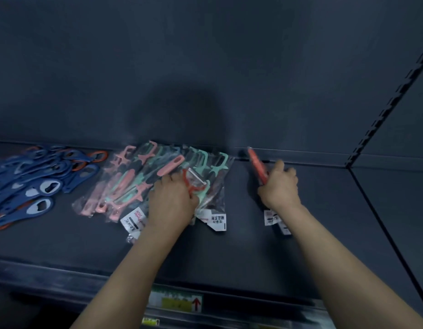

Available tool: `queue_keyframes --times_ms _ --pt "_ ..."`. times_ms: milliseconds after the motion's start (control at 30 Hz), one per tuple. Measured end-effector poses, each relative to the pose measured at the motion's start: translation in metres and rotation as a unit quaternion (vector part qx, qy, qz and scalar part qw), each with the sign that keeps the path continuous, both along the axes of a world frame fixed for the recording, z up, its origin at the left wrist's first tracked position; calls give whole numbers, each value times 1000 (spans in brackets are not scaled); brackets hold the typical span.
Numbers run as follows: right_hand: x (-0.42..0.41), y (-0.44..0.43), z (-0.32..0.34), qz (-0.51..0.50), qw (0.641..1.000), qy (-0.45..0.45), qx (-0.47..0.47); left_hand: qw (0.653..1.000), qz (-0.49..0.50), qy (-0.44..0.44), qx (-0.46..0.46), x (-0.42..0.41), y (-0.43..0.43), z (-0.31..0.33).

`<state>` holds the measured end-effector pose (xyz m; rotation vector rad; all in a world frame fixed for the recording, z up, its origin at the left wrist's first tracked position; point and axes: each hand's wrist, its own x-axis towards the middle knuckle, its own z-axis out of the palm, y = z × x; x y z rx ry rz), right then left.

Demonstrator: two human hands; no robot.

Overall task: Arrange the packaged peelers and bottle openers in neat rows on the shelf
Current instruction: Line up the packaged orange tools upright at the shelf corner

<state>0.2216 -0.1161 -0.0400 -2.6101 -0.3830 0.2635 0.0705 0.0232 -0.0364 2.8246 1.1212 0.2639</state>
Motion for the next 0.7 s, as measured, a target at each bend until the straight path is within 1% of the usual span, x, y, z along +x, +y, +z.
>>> queue_keyframes --times_ms 100,167,300,400,467,533,633,700 --pt "-4 6 1 16 1000 -6 -14 999 20 -41 -16 -6 10 0" --pt "-5 9 2 30 999 1 -22 998 16 -61 -19 -6 11 0" --pt "-9 14 3 62 997 8 -37 998 -44 -50 -22 -1 2 -5" --pt "-12 17 0 83 996 -19 -37 993 -87 -59 -60 -1 -2 -7" --pt "-13 18 -1 92 994 -48 -32 990 -94 -68 -75 -2 -4 -6" --pt "-14 18 0 87 994 -65 -16 994 -68 -59 -60 -2 -6 -4" --pt "-14 16 2 76 994 -79 4 1000 21 -20 -5 -5 -3 0" --pt "-14 13 1 73 994 -78 12 998 46 -42 19 -6 -2 4"
